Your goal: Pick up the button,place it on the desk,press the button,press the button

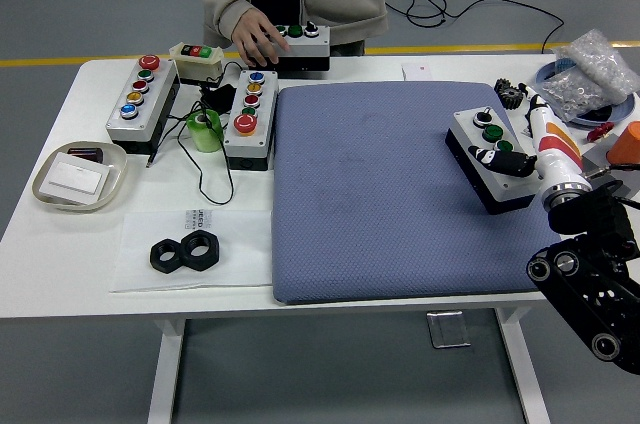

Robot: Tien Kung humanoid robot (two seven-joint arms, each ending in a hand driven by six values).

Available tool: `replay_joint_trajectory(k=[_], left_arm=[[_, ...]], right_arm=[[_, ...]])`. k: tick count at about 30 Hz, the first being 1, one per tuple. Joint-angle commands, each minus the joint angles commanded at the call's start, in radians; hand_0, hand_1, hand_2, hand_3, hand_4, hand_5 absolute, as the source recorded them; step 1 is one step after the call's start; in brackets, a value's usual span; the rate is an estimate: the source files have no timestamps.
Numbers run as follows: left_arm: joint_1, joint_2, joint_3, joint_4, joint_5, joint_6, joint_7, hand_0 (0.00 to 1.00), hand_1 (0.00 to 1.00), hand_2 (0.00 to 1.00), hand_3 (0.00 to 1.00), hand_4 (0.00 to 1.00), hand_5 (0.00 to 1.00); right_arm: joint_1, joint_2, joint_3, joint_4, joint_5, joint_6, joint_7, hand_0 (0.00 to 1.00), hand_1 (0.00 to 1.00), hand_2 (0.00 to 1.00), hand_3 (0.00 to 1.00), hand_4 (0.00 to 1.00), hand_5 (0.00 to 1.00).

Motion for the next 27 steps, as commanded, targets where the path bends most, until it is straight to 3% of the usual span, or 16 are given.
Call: replay_joint_trajectory(k=[5,23,24,27], left_arm=[[-0.001,0.001,0.003,0.0,-0.004,0.0,-0.001,0.731,0.822,0.842,0.812,0.593,0.998],[-0.002,0.001,0.006,-0.001,-0.011,0.003,-0.003,0.727,0.822,0.841,0.81,0.594,0.998],[-0.002,0.001,0.006,-0.001,-0.011,0.002,-0.003,0.721,0.822,0.841,0.811,0.594,0.998],[-0.002,0.001,0.007,-0.001,-0.012,0.002,-0.003,0.721,0.822,0.841,0.811,0.594,0.998]], right_arm=[[0.015,0.014,-0.005,-0.037,-0.008,0.004,-0.012,0.998,0.936,0.998,0.998,0.962,0.27],[0.135,0.076,-0.017,-0.241,-0.051,0.097,-0.11,0.998,0.89,0.979,0.957,0.97,0.301],[0.14,0.077,-0.018,-0.247,-0.053,0.105,-0.116,0.96,0.826,0.894,0.911,0.969,0.299],[0.152,0.078,-0.022,-0.265,-0.055,0.126,-0.13,0.96,0.826,0.894,0.911,0.969,0.299]])
